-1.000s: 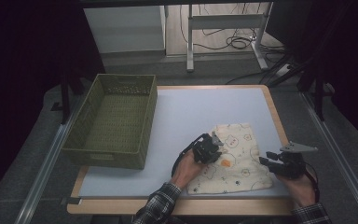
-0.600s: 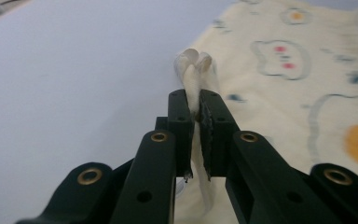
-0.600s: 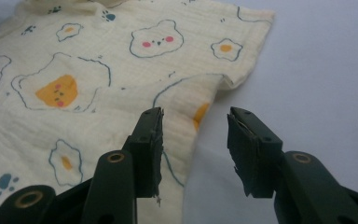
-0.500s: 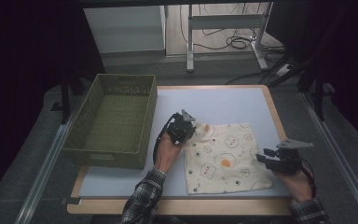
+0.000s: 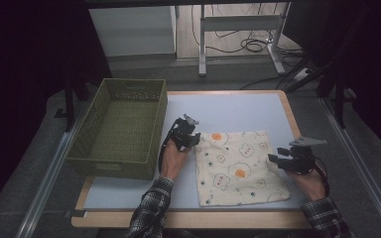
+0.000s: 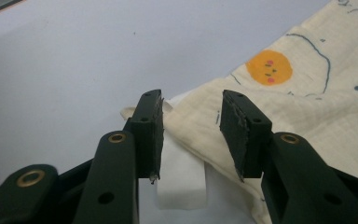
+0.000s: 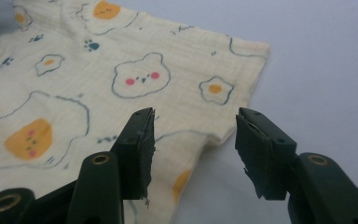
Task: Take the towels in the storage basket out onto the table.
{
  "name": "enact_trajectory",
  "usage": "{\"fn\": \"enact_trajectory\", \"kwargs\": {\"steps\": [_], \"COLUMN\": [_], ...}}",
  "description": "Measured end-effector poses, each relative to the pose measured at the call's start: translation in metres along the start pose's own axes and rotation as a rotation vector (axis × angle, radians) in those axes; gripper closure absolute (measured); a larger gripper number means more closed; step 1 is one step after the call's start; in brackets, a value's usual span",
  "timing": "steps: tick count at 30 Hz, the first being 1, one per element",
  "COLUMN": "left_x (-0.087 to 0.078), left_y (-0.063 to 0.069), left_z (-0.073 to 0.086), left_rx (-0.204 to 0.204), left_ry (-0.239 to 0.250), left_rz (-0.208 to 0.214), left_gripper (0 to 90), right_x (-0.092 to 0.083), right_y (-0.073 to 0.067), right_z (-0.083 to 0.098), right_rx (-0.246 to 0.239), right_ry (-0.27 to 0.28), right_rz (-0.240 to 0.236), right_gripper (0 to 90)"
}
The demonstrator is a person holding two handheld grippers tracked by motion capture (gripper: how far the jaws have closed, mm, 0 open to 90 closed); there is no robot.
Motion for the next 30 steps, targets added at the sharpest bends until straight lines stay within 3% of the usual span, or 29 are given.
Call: {"fn": "enact_trajectory", "kwargs": {"steps": [9, 10, 18, 26, 30], "left_x": [0.009, 0.012, 0.024, 0.03, 0.032], "left_y": [-0.012, -0.014, -0.018, -0.026, -0.026], "left_z": [0.005, 0.006, 0.009, 0.013, 0.013], "left_rx": [-0.044, -0.054, -0.049, -0.054, -0.063], "left_ry": [-0.005, -0.004, -0.014, -0.019, 0.005], "left_rz": [0.023, 0.031, 0.023, 0.015, 0.033], "left_gripper": [61.4, 61.2, 55.3, 51.5, 50.8], "right_x": [0.027, 0.034, 0.06, 0.083, 0.1], "right_y": [0.013, 0.016, 0.029, 0.033, 0.037], "right_z": [-0.017, -0.021, -0.036, -0.045, -0.046], "right_rx": [0.011, 0.017, 0.017, 0.02, 0.001], "right_ry": [-0.014, -0.022, -0.04, -0.058, -0.079], "right_rz": [0.029, 0.032, 0.049, 0.065, 0.106], "right_gripper": [47.8, 51.1, 64.6, 66.0, 65.6]}}
Point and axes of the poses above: each handheld gripper's, and its own axes: x roughly forward along the jaws, z roughly out of its underside, y roughly to its right, the point moved 6 cm from there along x, roughly forward along the jaws, and after that the axes turned 12 degrees about z, right-handed, at the moved point
